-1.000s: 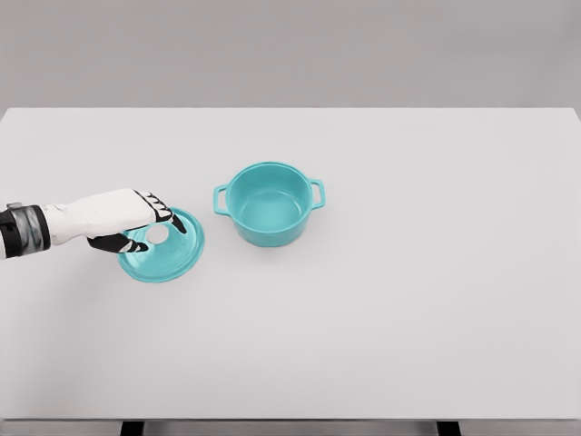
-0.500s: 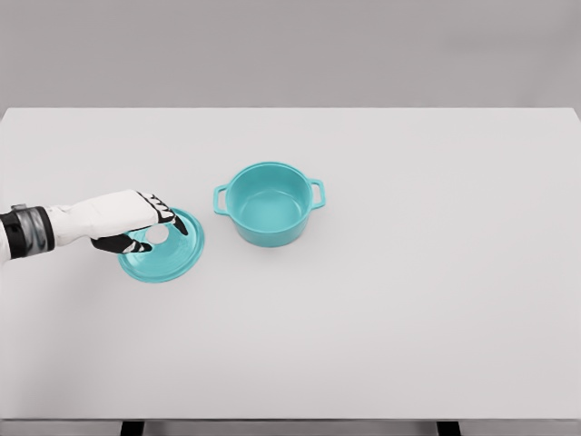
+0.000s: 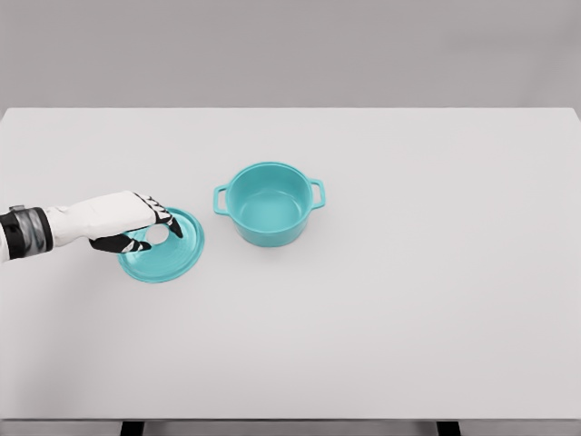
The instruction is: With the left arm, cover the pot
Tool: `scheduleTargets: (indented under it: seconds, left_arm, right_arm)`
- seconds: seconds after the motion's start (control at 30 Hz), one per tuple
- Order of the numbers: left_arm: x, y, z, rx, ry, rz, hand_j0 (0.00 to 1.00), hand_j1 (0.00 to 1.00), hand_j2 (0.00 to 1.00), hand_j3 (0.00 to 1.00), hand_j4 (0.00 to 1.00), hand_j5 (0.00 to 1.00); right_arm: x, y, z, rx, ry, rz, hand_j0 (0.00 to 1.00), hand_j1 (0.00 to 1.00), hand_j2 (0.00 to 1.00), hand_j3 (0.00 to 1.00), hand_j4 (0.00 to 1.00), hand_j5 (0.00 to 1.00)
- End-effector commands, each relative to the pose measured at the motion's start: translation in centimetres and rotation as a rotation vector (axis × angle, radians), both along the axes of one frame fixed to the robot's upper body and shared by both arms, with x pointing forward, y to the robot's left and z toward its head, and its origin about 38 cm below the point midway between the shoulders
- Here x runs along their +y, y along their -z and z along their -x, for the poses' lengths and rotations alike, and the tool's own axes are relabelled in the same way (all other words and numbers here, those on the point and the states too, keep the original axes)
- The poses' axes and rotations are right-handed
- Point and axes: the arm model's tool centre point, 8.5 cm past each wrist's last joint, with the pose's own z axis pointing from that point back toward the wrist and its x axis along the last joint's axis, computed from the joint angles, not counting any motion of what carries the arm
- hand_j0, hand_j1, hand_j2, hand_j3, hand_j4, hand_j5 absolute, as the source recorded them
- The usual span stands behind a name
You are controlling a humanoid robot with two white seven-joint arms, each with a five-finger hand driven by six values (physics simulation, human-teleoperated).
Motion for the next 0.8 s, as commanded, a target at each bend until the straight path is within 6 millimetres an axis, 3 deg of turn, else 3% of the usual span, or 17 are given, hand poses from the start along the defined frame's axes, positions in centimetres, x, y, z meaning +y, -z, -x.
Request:
scheduleTargets:
  seconds: [0.0, 0.77]
  left_arm:
    - [0.00, 0.00, -0.01, 0.002, -0.003, 0.006, 0.61, 0.61, 0.61, 0.61, 0.61, 0.61]
    - [0.15, -0.63, -0.01, -0.011, -0.003, 0.012, 0.51, 0.51, 0.51, 0.51, 0.51, 0.51]
  right_arm:
    - [0.02, 0.00, 0.04, 0.001, 0.000, -0.001, 1.00, 1.00, 1.00, 1.00, 1.00, 1.00]
    - [0.02, -0.01, 0.14, 0.003, 0.000, -0.001, 1.00, 1.00, 1.00, 1.00, 1.00, 1.00]
